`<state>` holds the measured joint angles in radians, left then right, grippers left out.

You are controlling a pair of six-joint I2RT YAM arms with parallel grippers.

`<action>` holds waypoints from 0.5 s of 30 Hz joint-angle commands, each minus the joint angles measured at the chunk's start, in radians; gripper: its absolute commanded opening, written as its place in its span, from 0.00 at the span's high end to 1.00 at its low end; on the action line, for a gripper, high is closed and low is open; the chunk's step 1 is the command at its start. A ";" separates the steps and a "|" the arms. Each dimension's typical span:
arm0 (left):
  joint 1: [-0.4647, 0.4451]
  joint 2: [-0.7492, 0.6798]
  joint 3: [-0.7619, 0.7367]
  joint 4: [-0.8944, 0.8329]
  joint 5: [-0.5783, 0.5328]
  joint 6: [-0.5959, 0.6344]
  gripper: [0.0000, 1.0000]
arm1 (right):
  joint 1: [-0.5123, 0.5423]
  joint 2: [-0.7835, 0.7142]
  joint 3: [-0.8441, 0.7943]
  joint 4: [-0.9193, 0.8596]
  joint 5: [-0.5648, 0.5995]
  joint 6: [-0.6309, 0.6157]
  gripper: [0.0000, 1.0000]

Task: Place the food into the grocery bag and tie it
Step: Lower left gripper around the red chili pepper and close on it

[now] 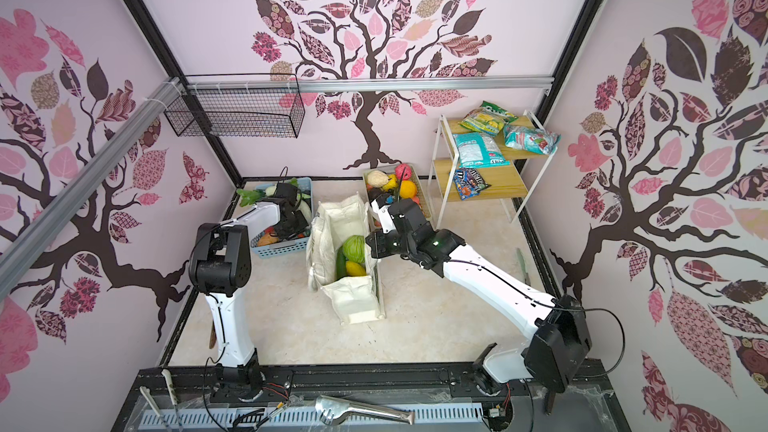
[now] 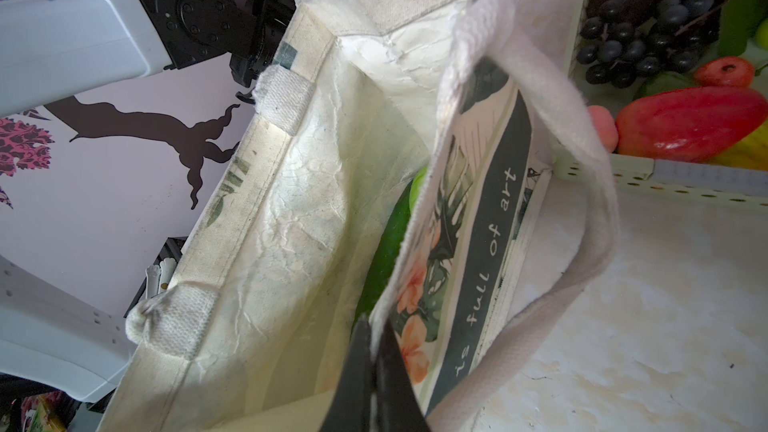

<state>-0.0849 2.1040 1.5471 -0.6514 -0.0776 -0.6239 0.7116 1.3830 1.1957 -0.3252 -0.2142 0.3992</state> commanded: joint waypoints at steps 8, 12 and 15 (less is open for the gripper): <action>0.002 -0.107 0.010 -0.005 0.064 -0.003 0.73 | -0.002 0.009 0.023 0.044 -0.006 -0.019 0.99; 0.003 -0.138 0.011 -0.007 0.095 -0.009 0.73 | -0.002 0.011 0.013 0.062 -0.019 -0.014 0.99; 0.003 -0.148 0.014 -0.015 0.148 -0.012 0.73 | -0.002 0.008 0.004 0.064 -0.018 -0.016 0.99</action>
<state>-0.0830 1.9850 1.5471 -0.6670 0.0055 -0.6304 0.7116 1.3830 1.1954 -0.3157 -0.2226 0.3958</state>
